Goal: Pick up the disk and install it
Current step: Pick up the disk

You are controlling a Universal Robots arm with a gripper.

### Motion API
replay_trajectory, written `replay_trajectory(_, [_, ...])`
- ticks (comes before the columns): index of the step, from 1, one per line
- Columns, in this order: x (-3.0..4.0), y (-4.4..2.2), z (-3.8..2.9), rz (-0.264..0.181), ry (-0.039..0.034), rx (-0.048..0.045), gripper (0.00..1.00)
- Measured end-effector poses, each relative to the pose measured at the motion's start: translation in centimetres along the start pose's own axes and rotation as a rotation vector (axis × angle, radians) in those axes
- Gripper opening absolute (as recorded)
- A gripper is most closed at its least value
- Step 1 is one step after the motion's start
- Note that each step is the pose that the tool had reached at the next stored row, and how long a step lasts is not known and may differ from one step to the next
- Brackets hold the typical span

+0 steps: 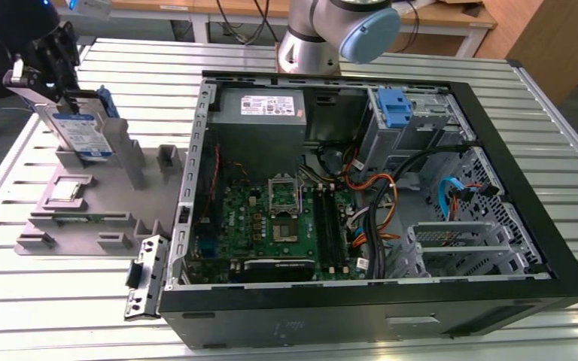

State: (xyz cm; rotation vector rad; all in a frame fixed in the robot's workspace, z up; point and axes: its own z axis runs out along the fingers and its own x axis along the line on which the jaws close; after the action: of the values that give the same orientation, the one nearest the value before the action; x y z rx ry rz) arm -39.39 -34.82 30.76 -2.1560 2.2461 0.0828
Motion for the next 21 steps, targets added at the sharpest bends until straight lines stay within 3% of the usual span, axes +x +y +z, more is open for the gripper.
replay_trajectory(13, [-0.02, 0.00, -0.39, 0.000, -0.0001, 0.0001, 0.35])
replay_trajectory(21, [-0.07, 0.02, -1.17, 0.000, -0.0001, 0.0001, 0.35])
